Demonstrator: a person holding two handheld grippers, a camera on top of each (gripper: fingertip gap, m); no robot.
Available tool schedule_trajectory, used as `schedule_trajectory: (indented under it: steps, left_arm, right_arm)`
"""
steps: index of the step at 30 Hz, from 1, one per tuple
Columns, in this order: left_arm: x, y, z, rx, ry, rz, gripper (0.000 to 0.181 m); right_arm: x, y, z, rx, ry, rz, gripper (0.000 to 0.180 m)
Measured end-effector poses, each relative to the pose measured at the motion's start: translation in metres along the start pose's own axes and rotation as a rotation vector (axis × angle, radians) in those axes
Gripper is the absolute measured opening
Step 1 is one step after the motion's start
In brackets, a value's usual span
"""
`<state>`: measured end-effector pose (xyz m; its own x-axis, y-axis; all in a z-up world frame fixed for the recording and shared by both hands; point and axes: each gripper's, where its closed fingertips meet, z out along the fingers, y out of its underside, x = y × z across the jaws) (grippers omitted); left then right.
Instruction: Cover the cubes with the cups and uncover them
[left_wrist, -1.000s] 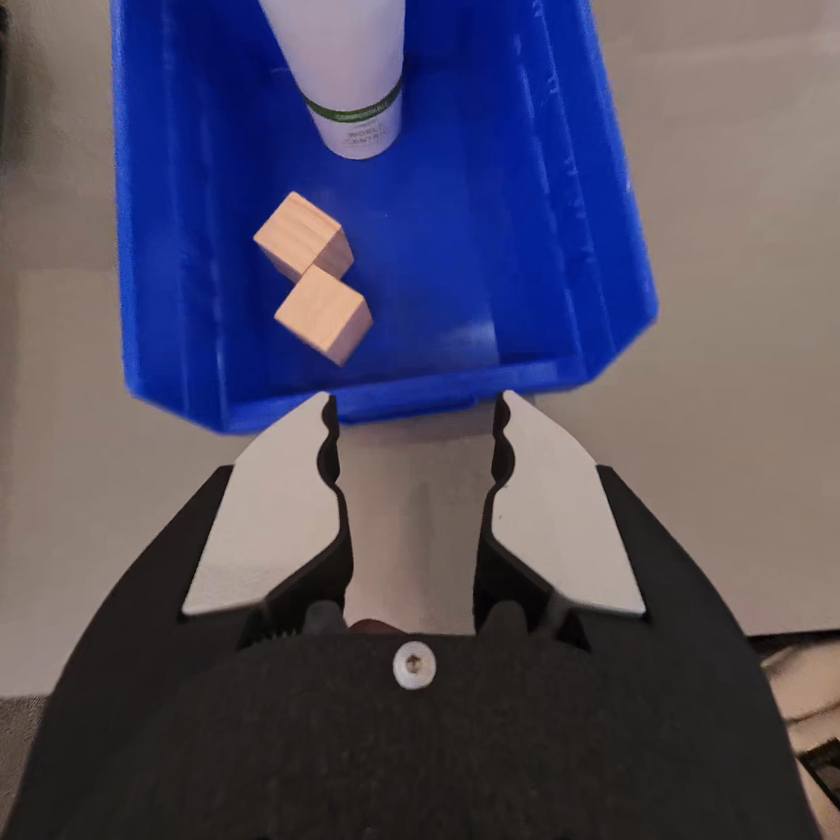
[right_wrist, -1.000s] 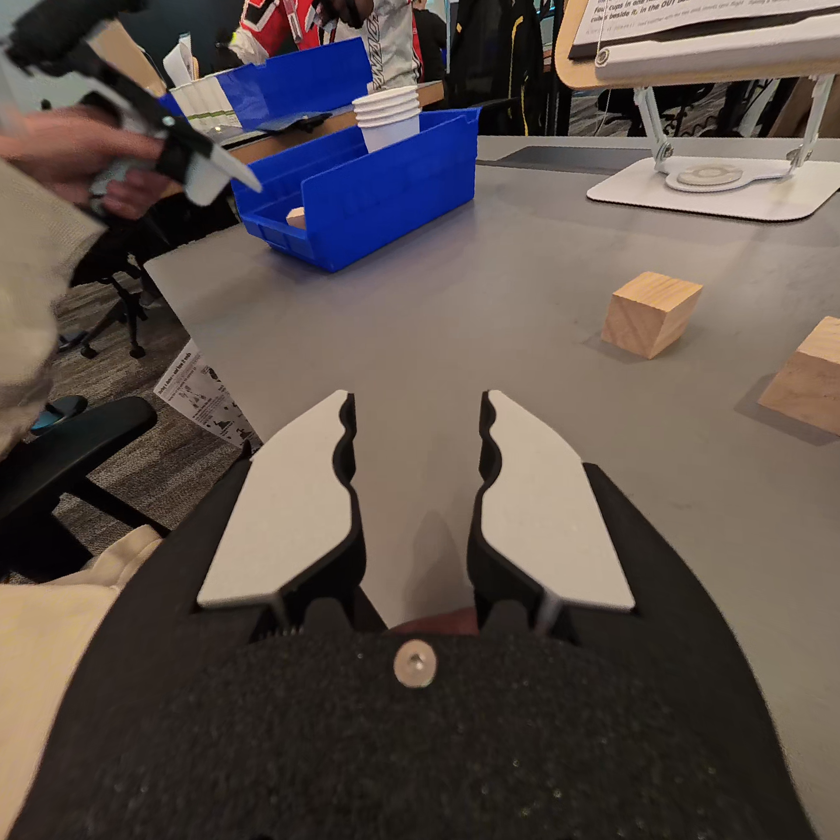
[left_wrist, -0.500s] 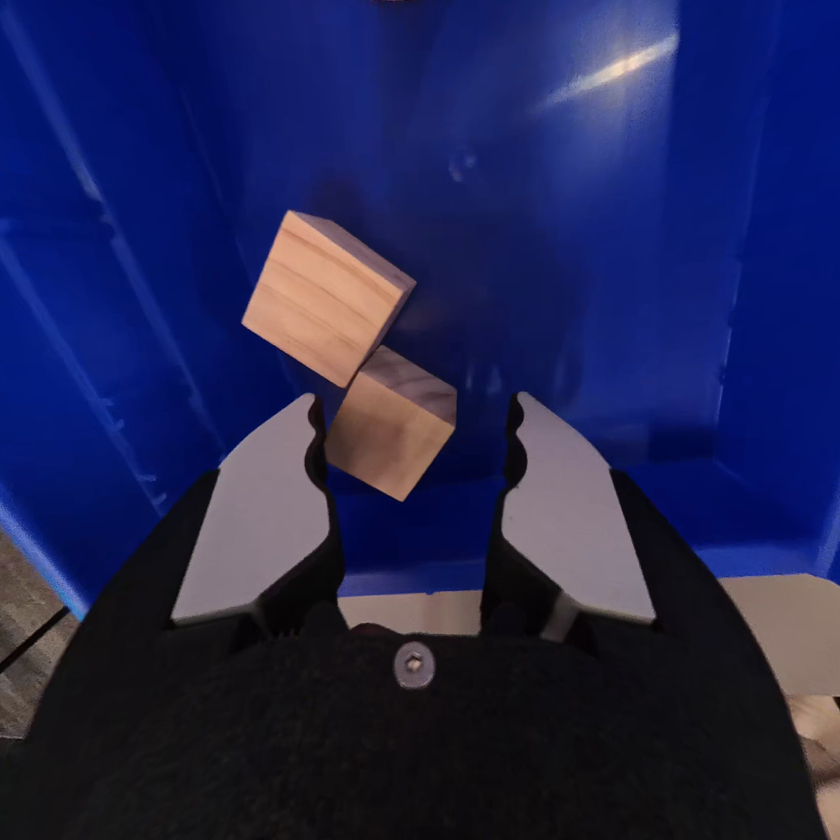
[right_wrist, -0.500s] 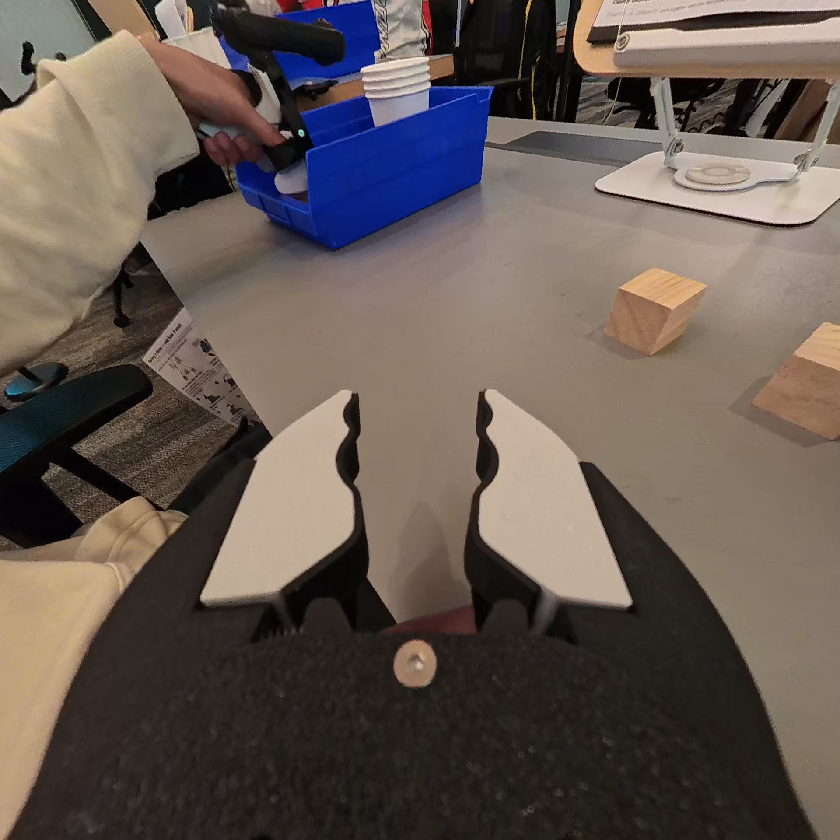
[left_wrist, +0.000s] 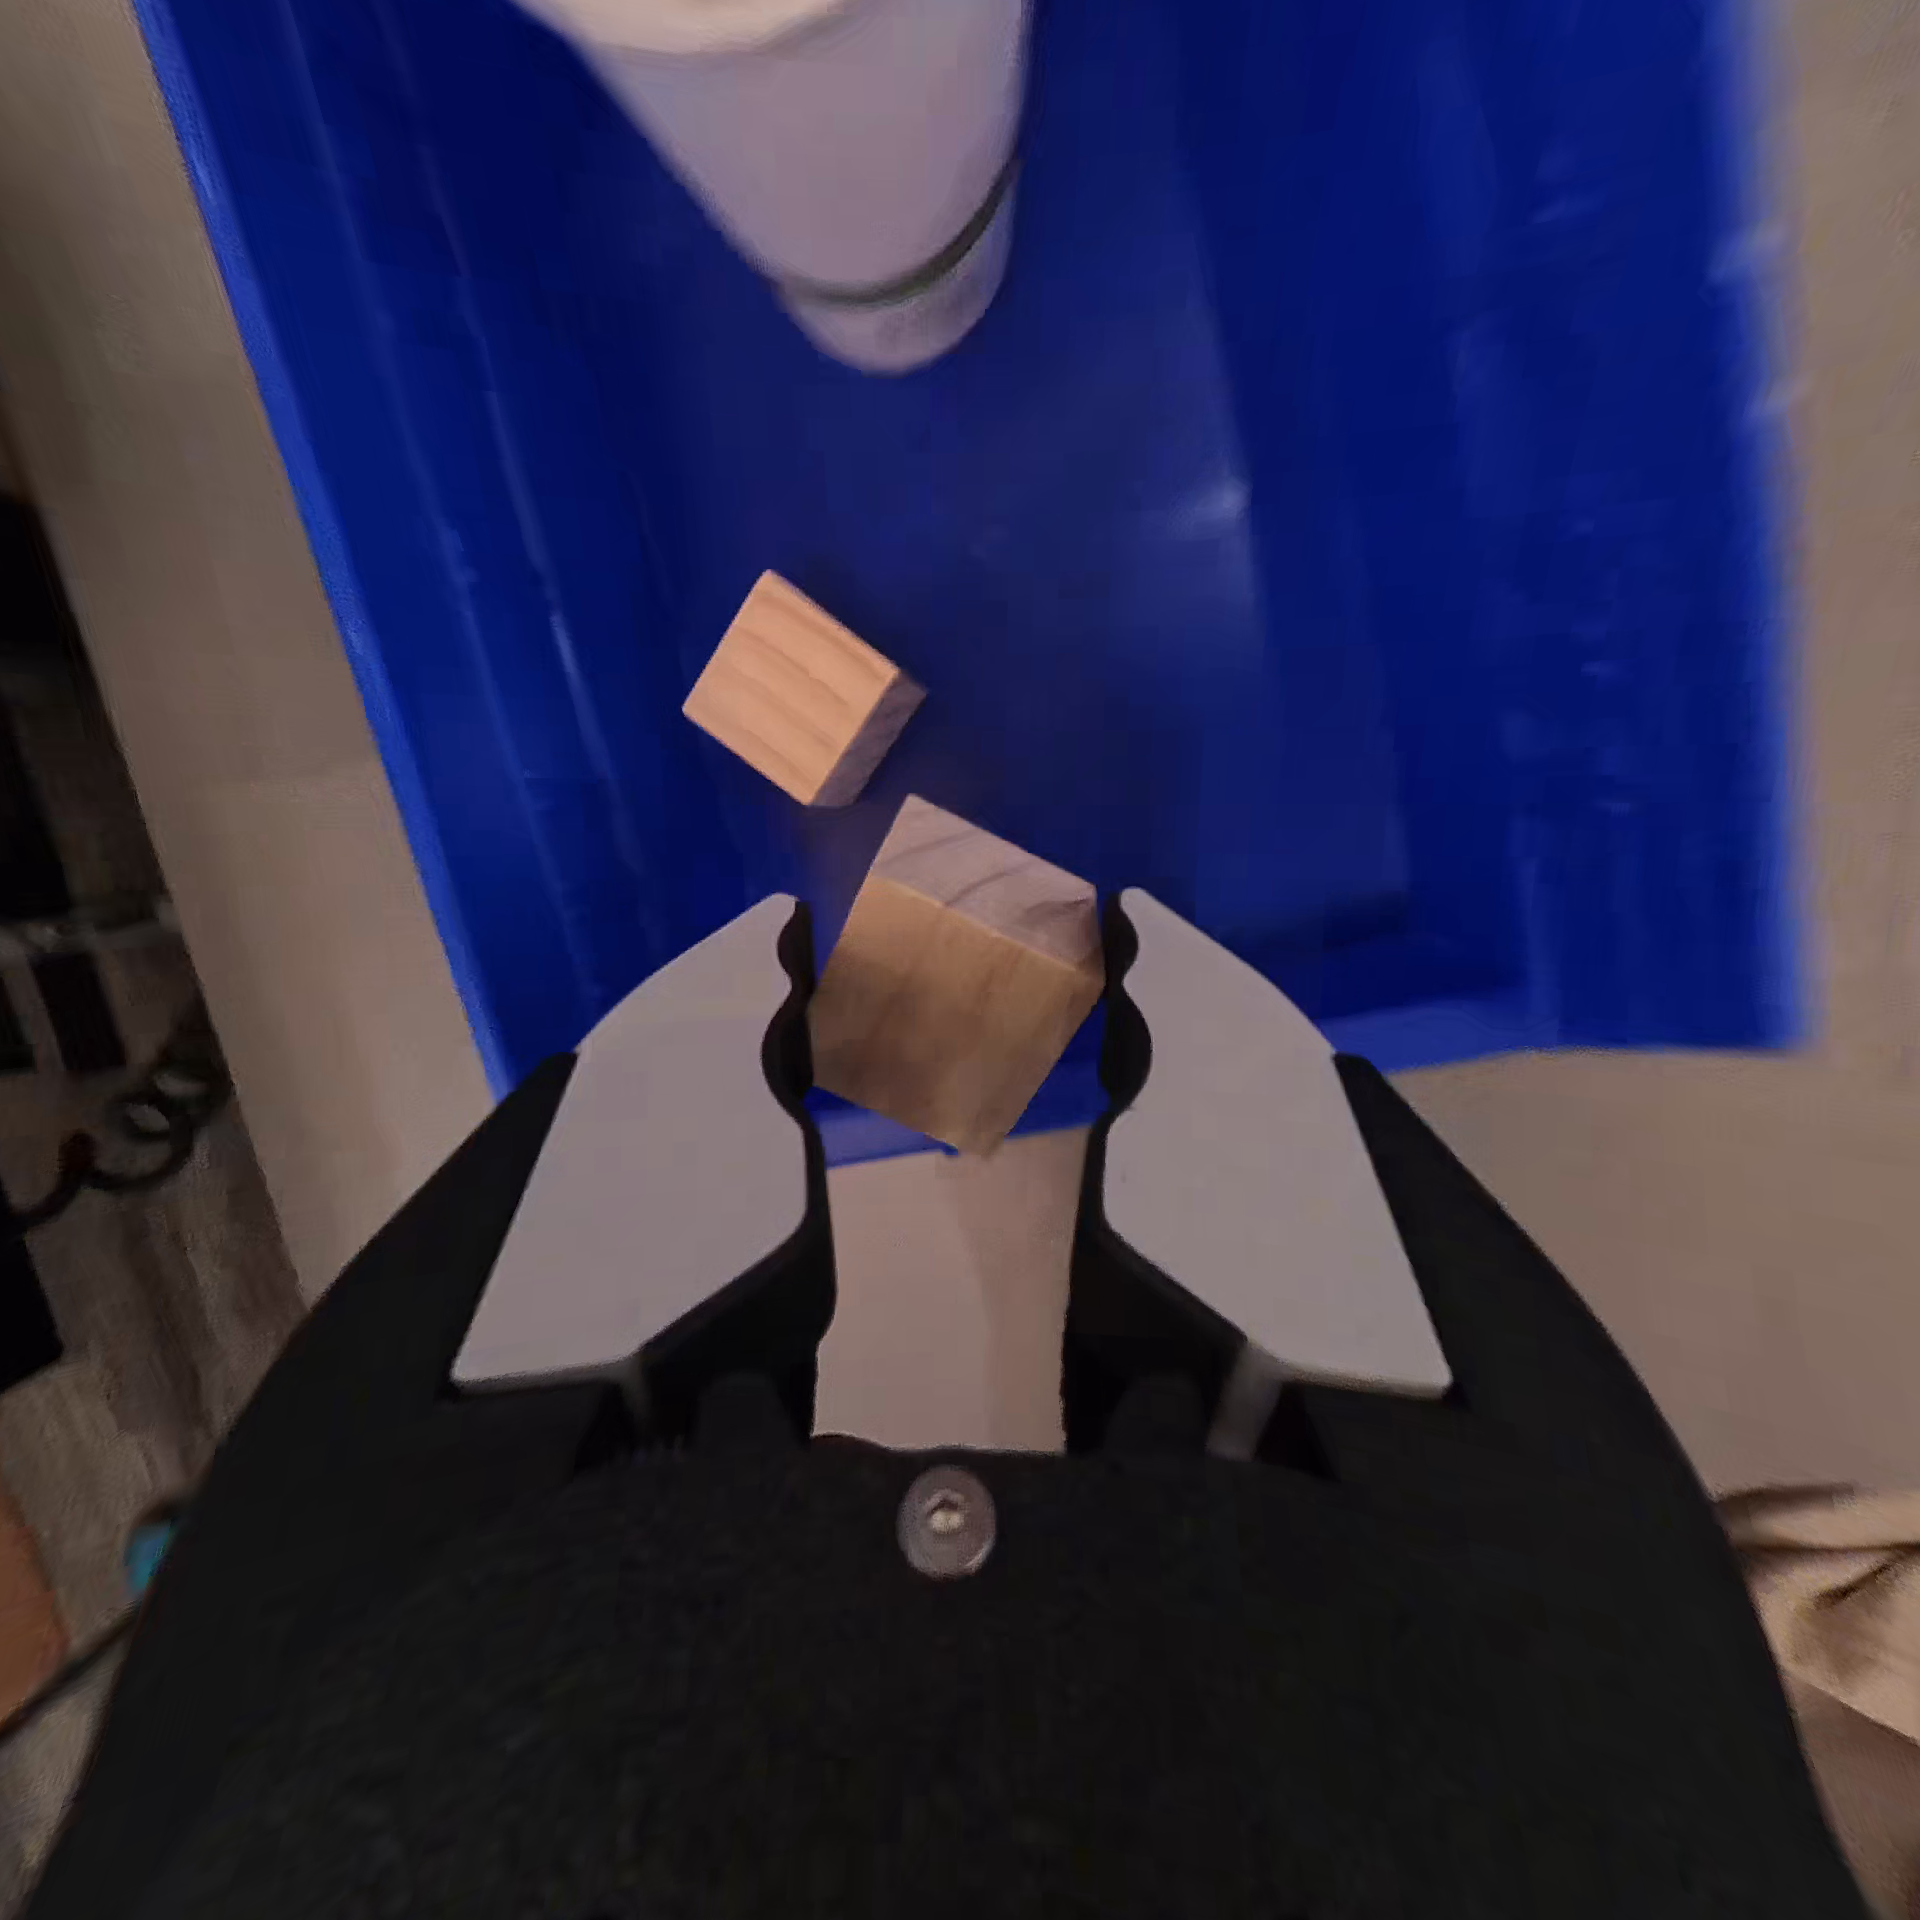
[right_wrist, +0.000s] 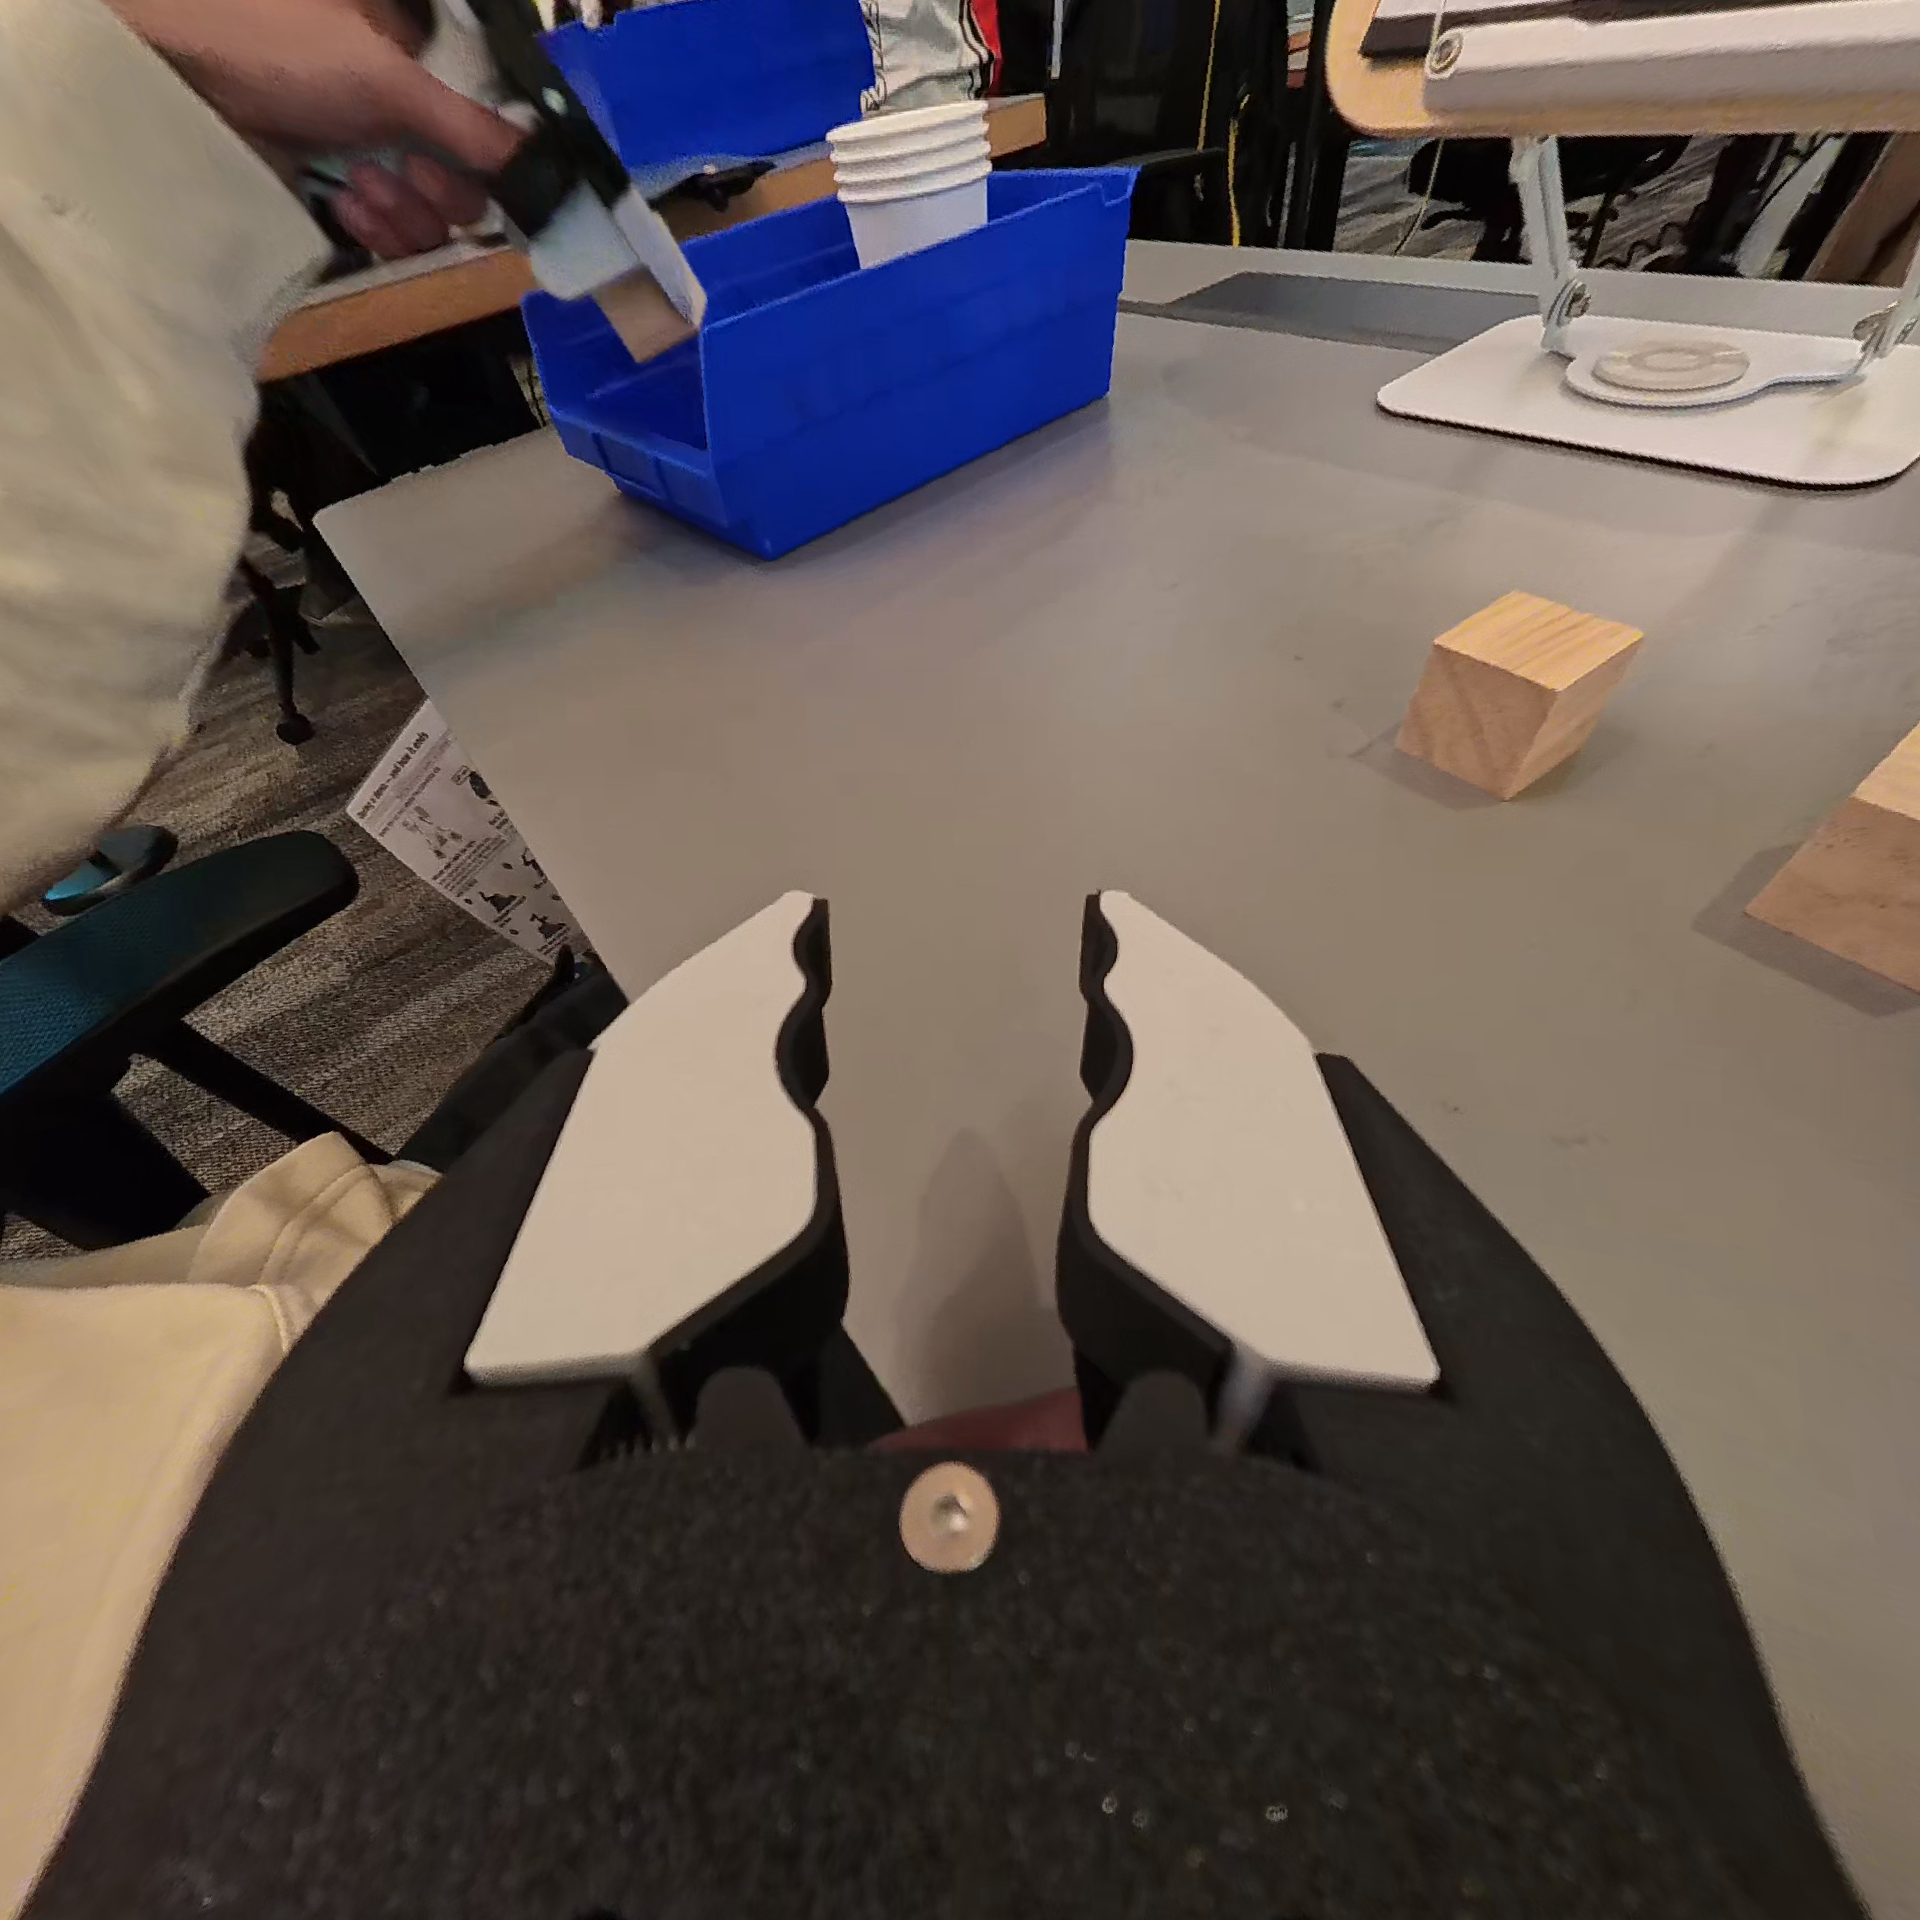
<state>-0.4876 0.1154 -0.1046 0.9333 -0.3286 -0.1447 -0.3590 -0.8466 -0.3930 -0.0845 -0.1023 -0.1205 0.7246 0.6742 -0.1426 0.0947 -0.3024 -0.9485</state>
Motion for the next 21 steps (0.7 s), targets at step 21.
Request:
schedule_trajectory:
  steps: [21]
  left_arm:
    - [0.322,-0.072,0.043,0.043,0.403,0.977,0.052]
  right_arm:
    - [0.013,-0.002,-0.007,0.013,0.017,0.039,0.044]
